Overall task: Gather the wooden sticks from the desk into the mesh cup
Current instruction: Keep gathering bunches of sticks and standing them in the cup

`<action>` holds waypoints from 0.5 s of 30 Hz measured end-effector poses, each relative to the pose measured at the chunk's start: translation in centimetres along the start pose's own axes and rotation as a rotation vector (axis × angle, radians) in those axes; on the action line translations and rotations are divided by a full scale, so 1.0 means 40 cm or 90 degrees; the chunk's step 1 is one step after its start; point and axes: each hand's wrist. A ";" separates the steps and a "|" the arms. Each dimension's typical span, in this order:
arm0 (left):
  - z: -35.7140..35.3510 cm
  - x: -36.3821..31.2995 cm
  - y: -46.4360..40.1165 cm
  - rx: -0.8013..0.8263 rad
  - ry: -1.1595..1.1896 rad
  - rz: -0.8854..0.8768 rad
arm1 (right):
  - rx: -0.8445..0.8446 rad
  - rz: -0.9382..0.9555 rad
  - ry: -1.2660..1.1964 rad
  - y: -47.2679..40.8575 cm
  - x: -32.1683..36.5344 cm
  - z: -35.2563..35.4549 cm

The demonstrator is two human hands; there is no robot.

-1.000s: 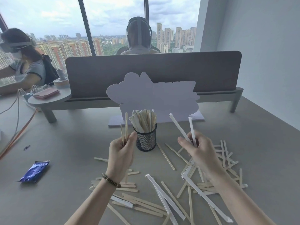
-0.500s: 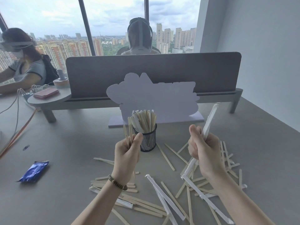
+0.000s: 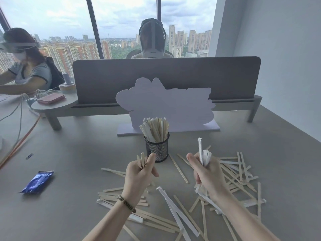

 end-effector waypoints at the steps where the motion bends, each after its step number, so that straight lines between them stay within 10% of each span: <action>1: 0.002 -0.006 -0.001 -0.001 -0.001 -0.001 | -0.010 0.000 -0.001 -0.001 0.003 -0.002; 15: -0.006 -0.031 -0.002 0.010 0.003 -0.006 | -0.014 0.056 -0.036 -0.008 0.011 0.008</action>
Point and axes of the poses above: each hand's wrist, its own y-axis away from the middle knuckle, its own z-axis out of the back of the hand, x = y × z, and after that the axes turned 14 degrees about -x, right-handed
